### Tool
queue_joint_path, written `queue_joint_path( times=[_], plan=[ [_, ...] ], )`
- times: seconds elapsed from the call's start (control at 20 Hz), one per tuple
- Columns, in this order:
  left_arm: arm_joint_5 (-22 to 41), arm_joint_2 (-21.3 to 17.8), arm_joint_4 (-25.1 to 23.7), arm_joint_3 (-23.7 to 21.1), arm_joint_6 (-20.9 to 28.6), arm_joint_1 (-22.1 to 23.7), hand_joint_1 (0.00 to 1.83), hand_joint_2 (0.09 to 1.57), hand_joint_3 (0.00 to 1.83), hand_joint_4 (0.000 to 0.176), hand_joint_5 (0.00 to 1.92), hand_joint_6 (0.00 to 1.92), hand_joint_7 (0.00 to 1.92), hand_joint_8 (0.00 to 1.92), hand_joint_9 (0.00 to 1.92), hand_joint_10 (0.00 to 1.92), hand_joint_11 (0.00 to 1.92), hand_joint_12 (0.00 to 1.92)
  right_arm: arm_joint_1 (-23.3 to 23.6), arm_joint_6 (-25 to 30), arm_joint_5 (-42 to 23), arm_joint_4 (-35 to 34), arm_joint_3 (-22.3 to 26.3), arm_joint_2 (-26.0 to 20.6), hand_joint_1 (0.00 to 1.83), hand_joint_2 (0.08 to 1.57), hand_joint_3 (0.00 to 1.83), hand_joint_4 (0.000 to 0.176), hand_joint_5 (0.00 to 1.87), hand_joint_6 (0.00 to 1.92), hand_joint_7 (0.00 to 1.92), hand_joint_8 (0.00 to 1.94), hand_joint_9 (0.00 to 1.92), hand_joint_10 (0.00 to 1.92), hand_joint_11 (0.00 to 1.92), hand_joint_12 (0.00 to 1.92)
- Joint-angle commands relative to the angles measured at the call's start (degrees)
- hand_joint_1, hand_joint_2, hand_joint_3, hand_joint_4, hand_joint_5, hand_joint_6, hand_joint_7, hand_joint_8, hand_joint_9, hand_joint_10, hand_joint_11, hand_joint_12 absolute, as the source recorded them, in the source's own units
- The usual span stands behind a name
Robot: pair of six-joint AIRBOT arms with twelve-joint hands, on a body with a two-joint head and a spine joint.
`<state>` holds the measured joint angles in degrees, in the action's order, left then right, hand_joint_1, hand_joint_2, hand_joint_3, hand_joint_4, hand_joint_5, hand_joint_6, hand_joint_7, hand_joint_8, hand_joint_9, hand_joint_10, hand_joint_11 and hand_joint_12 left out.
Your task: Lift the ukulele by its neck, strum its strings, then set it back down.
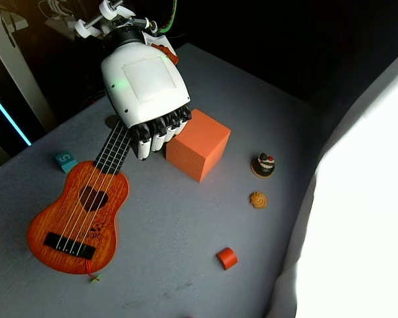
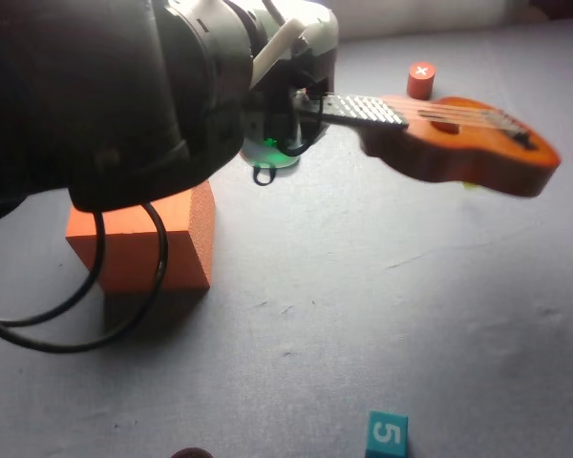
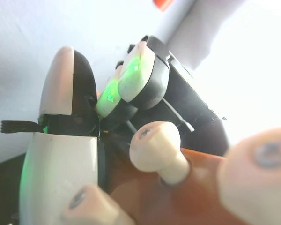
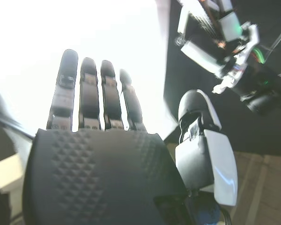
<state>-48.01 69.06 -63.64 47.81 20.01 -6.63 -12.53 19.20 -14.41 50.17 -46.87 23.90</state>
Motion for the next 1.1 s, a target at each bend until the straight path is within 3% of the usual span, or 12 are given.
queue_joint_path(
  times=[0.0,0.2,0.35,0.55,0.7,0.8,0.95,1.05],
  plan=[
    [0.1,-0.4,-4.7,-0.3,1.2,0.1,1.48,1.22,0.00,0.000,1.28,1.92,1.31,1.92,1.41,1.92,1.45,1.92,0.7,0.4,-2.6,-2.8,0.0,-0.2,0.04,1.28,0.00,0.000,0.17,0.01,0.20,0.00,0.17,0.01,0.00,0.62],
    [-1.2,-1.2,-5.9,-2.0,4.1,-1.3,1.53,1.20,0.00,0.000,1.30,1.92,1.31,1.92,1.40,1.92,1.44,1.92,0.5,0.2,-4.4,-4.2,-0.1,0.3,0.03,1.29,0.00,0.000,0.16,0.00,0.18,0.00,0.16,0.00,0.00,0.51],
    [-4.0,-2.1,-8.9,-3.7,10.8,-2.9,1.51,1.22,0.00,0.000,1.30,1.92,1.32,1.92,1.40,1.92,1.44,1.92,0.3,0.2,-4.7,-4.2,-0.2,0.4,0.01,1.29,0.00,0.000,0.16,0.00,0.19,0.00,0.17,0.01,0.00,0.59],
    [-6.4,-2.5,-11.2,-5.3,15.3,-4.4,1.52,1.22,0.00,0.000,1.27,1.92,1.30,1.92,1.39,1.92,1.43,1.92,-0.1,0.2,-5.0,-4.2,-0.1,0.9,0.01,1.29,0.00,0.000,0.17,0.01,0.19,0.00,0.18,0.01,0.00,0.62],
    [-7.7,-2.5,-13.9,-6.7,19.1,-6.0,1.53,1.21,0.00,0.000,1.26,1.92,1.28,1.92,1.38,1.92,1.43,1.92,-0.4,0.2,-5.1,-4.2,-0.1,1.4,0.01,1.29,0.00,0.000,0.17,0.00,0.18,0.00,0.16,0.00,0.00,0.54],
    [-8.3,-2.5,-15.8,-7.5,20.5,-7.2,1.54,1.22,0.00,0.000,1.29,1.92,1.31,1.92,1.40,1.92,1.45,1.92,-0.6,0.2,-5.1,-4.2,-0.1,1.5,0.00,1.28,0.00,0.000,0.18,0.01,0.20,0.00,0.19,0.01,0.00,0.70],
    [-9.2,-2.5,-19.8,-8.7,23.6,-9.8,1.55,1.22,0.00,0.000,1.29,1.92,1.31,1.92,1.41,1.92,1.46,1.92,-0.8,0.2,-5.1,-4.2,-0.1,1.6,0.00,1.28,0.00,0.000,0.18,0.01,0.20,0.00,0.19,0.01,0.00,0.71],
    [-10.8,-2.1,-22.3,-9.4,26.1,-11.6,1.51,1.22,0.00,0.000,1.28,1.92,1.32,1.92,1.40,1.92,1.45,1.92,-0.8,0.2,-5.2,-4.2,-0.1,1.7,0.00,1.29,0.00,0.000,0.17,0.01,0.18,0.00,0.17,0.00,0.00,0.56]
  ],
)
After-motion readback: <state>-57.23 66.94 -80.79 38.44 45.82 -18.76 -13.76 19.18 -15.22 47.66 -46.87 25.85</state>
